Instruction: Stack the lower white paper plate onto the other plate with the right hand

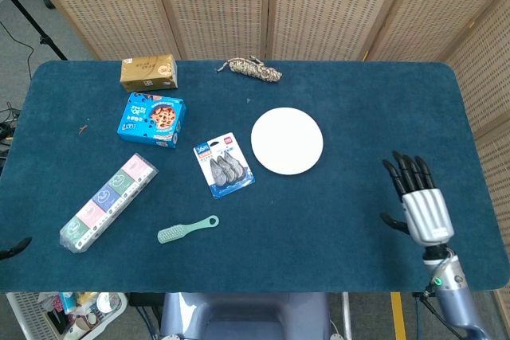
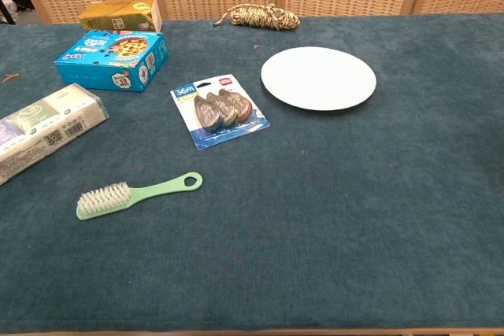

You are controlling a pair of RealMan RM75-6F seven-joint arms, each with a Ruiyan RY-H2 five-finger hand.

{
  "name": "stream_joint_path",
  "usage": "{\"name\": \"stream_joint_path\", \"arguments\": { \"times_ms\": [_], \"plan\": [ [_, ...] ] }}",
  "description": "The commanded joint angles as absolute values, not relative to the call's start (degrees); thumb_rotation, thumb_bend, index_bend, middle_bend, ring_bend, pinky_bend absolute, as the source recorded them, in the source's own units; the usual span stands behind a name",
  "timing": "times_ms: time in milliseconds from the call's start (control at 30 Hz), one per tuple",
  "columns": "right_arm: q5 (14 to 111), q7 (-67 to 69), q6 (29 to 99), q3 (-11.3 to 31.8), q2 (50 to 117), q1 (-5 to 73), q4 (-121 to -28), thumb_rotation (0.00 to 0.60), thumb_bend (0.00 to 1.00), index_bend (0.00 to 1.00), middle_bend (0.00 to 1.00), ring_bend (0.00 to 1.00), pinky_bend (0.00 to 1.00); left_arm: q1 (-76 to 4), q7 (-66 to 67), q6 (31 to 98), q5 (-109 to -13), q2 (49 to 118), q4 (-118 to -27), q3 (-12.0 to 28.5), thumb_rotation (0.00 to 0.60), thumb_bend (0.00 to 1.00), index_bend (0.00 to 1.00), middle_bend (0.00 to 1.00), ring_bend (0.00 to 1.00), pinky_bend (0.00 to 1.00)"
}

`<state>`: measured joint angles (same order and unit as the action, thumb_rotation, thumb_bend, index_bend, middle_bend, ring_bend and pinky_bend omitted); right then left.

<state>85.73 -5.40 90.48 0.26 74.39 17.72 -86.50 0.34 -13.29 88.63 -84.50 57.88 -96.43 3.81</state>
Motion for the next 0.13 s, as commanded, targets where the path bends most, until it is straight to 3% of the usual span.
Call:
{"name": "stream_joint_path", "arguments": {
  "times_ms": [33,133],
  "plan": [
    [86.8,-1.9,94.8,-1.3,73.9,13.2,-85.8,0.6,0.0,0.0,0.0,0.0,0.0,0.8,-14.0,89.7,-85.6,57.5,-96.6,3.3,0.6,0.0,0.0,0.0,0.0,0.0],
    [88.1,-1.3,96.0,-1.6,73.9,11.8,-85.9,0.6,0.0,0.0,0.0,0.0,0.0,1.0,-14.4,90.2,-86.1,57.3,-96.7,3.1,0.6,0.0,0.0,0.0,0.0,0.0]
  ]
}}
